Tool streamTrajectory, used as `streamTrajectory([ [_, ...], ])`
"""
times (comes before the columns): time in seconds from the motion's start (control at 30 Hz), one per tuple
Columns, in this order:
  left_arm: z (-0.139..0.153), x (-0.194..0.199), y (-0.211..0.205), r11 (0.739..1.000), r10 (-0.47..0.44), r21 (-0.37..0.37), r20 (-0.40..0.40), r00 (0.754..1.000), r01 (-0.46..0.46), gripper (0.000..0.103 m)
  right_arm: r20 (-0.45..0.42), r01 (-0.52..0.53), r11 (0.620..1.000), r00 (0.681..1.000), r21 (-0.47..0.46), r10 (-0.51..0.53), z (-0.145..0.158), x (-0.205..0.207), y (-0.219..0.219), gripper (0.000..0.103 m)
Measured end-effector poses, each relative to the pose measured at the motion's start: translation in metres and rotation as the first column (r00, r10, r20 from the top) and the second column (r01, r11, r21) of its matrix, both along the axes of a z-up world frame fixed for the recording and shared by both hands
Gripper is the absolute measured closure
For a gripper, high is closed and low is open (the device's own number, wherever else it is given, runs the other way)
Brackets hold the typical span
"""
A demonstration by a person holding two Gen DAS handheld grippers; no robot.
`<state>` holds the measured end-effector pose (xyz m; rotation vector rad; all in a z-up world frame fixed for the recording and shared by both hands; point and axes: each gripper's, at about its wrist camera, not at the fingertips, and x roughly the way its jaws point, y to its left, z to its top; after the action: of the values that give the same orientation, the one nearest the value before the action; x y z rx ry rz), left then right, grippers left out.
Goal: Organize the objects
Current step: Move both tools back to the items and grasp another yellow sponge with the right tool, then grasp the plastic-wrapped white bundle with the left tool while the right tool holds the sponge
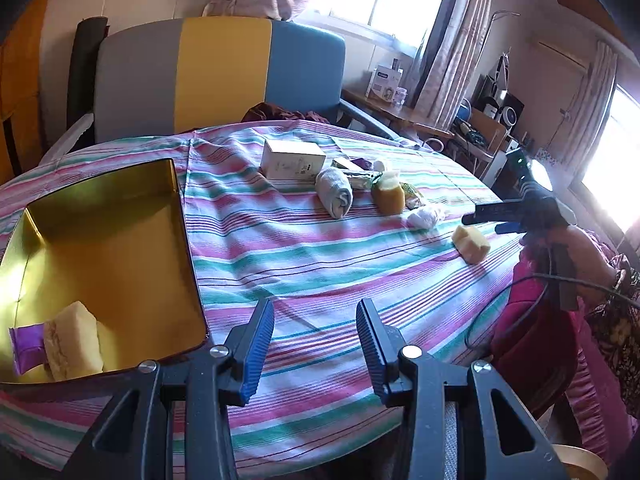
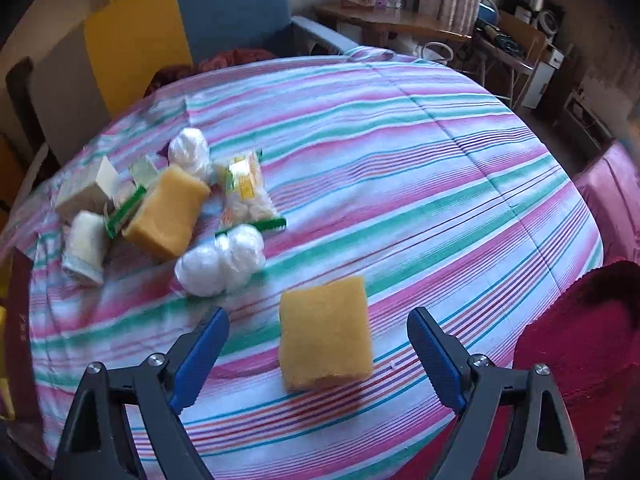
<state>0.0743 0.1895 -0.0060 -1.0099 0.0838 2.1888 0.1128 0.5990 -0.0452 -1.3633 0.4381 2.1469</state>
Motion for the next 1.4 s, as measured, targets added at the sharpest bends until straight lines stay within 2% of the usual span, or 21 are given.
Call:
streamTrajectory([
  [0.07, -0.001, -0.001, 0.002, 1.000, -0.003, -0.002, 0.006, 1.000, 0.003, 0.060, 0.018, 0.006, 0.999, 1.000, -0.040, -0.005, -0.010, 0.000, 0.003, 0.020],
  [0.13, -0.002, -0.002, 0.005, 1.000, -0.006, -0.005, 0.010, 1.000, 0.006, 0.060, 0.032, 0.004, 0.997, 0.999, -0.083, -0.001, -0.019, -0.002, 0.007, 0.030],
  [0.27, -0.002, -0.002, 0.016, 0.999, -0.030, -0.026, 0.008, 1.000, 0.030, 0.060, 0.049, -0.023, 0.995, 0.998, -0.092, 0.027, -0.024, -0.008, 0.009, 0.040],
  [0.33, -0.001, -0.001, 0.024, 0.998, -0.048, -0.043, -0.006, 0.999, 0.047, 0.060, 0.031, -0.009, 0.996, 0.999, -0.094, 0.012, -0.023, -0.007, 0.013, 0.049],
  [0.43, 0.000, 0.000, 0.041, 0.993, -0.085, -0.079, -0.024, 0.996, 0.083, 0.060, -0.070, 0.017, 0.994, 0.997, -0.107, -0.024, -0.014, 0.001, 0.021, 0.050],
  [0.53, 0.000, -0.001, 0.065, 0.987, -0.126, -0.100, -0.030, 0.992, 0.122, 0.060, -0.167, 0.027, 0.999, 0.985, -0.039, -0.033, 0.000, 0.008, 0.019, 0.051],
  [0.63, -0.001, -0.004, 0.096, 0.977, -0.193, -0.092, -0.015, 0.981, 0.191, 0.060, -0.249, 0.043, 0.999, 0.968, 0.027, -0.035, 0.013, 0.012, 0.016, 0.051],
  [0.77, -0.008, -0.014, 0.137, 0.965, -0.254, -0.062, 0.032, 0.967, 0.256, 0.060, -0.346, 0.070, 0.998, 0.936, -0.004, -0.067, 0.021, 0.018, 0.025, 0.051],
  [0.87, -0.017, -0.024, 0.176, 0.951, -0.302, -0.057, 0.044, 0.952, 0.305, 0.060, -0.382, 0.116, 0.992, 0.915, -0.052, -0.127, 0.022, 0.027, 0.035, 0.051],
  [1.1, -0.038, -0.041, 0.262, 0.898, -0.398, -0.206, -0.006, 0.917, 0.388, 0.060, -0.410, 0.149, 0.986, 0.897, -0.075, -0.166, 0.021, 0.028, 0.041, 0.051],
  [1.27, -0.045, -0.062, 0.303, 0.895, -0.401, -0.209, 0.011, 0.916, 0.394, 0.060, -0.420, 0.180, 0.980, 0.885, -0.084, -0.199, 0.021, 0.031, 0.051, 0.051],
  [1.4, -0.059, -0.058, 0.333, 0.856, -0.461, -0.258, 0.010, 0.887, 0.447, 0.060, -0.423, 0.178, 0.979, 0.883, -0.101, -0.204, 0.019, 0.032, 0.054, 0.051],
])
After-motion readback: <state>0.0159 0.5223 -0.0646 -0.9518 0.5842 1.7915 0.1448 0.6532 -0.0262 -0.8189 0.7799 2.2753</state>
